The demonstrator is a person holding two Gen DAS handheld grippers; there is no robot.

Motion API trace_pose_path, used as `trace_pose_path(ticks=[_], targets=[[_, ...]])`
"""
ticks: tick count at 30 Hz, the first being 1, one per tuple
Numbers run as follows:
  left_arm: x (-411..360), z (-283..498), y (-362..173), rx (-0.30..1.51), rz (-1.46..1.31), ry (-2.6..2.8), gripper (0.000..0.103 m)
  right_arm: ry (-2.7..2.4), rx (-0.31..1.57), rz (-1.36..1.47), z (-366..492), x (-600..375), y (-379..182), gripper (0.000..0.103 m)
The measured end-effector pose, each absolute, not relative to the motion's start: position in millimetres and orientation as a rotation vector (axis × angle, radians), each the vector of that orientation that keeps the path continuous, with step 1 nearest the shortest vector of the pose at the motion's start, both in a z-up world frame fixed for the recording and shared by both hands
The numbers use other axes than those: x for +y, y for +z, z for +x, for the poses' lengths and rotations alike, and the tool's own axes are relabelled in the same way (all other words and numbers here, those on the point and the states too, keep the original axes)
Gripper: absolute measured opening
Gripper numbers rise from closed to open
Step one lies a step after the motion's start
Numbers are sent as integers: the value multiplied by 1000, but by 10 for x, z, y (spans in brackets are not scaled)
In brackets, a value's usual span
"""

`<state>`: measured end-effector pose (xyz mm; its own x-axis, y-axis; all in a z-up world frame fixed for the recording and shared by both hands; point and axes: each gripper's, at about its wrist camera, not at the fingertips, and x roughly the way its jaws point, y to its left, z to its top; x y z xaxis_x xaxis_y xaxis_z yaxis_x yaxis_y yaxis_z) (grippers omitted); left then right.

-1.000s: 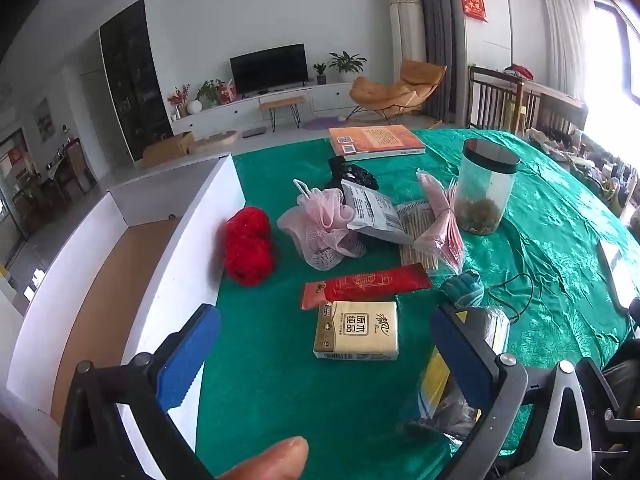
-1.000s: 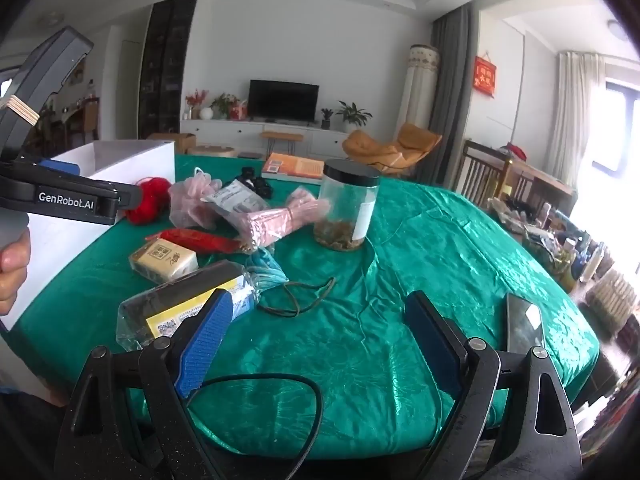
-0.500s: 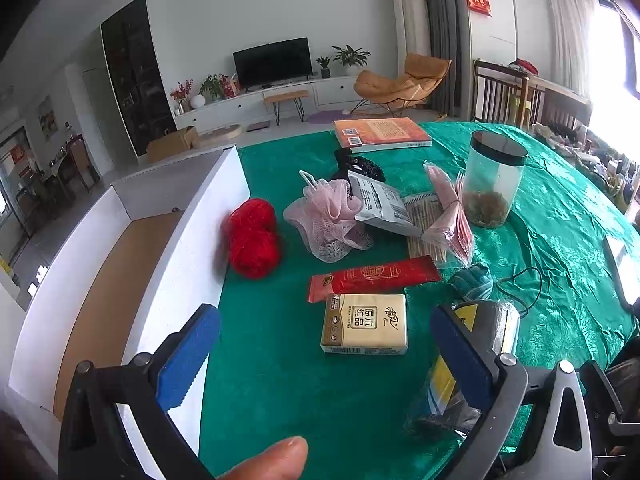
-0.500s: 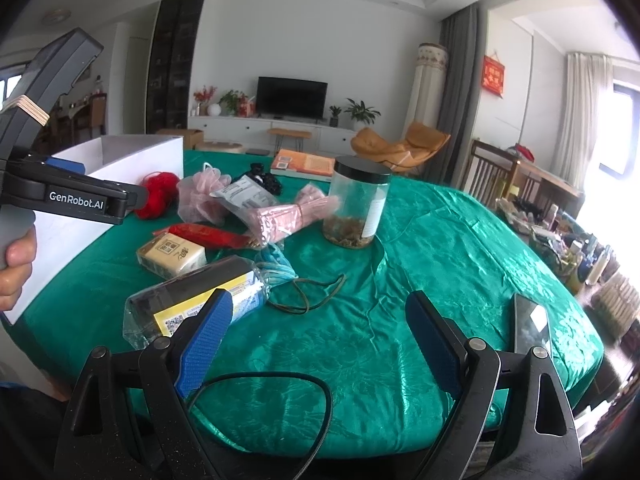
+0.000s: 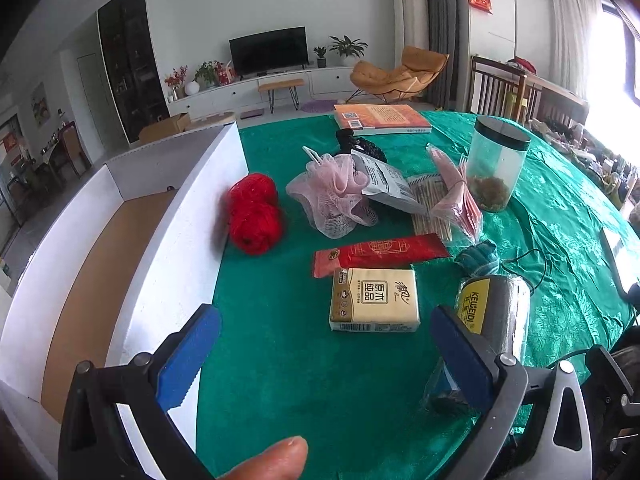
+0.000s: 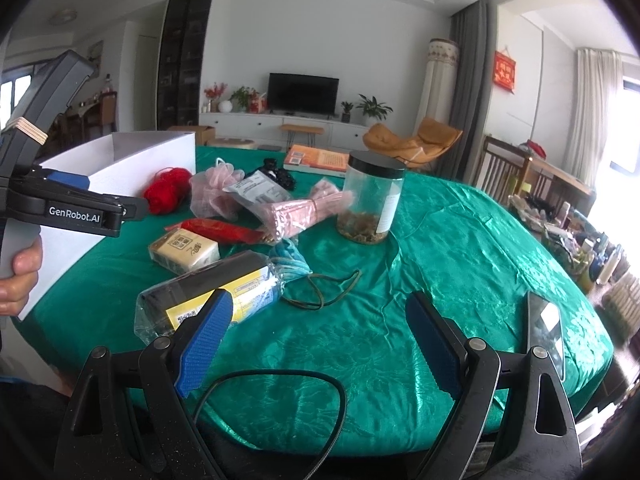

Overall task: Organize soft objects
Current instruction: 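Move right gripper to the black-yellow packaged cylinder while left gripper approaches the beige tissue pack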

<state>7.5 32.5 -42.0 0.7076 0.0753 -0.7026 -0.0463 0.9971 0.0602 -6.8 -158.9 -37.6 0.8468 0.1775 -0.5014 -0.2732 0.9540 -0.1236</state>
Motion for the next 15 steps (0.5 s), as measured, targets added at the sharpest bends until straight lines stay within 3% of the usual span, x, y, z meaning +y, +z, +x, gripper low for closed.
trace_pose_path(ticks=[6, 15], targets=[[374, 15, -434, 769, 17, 46, 103, 446, 557, -148, -69, -1438, -415, 90], [391, 24, -404, 760, 14, 54, 103, 551, 747, -358, 211, -835, -813, 90]])
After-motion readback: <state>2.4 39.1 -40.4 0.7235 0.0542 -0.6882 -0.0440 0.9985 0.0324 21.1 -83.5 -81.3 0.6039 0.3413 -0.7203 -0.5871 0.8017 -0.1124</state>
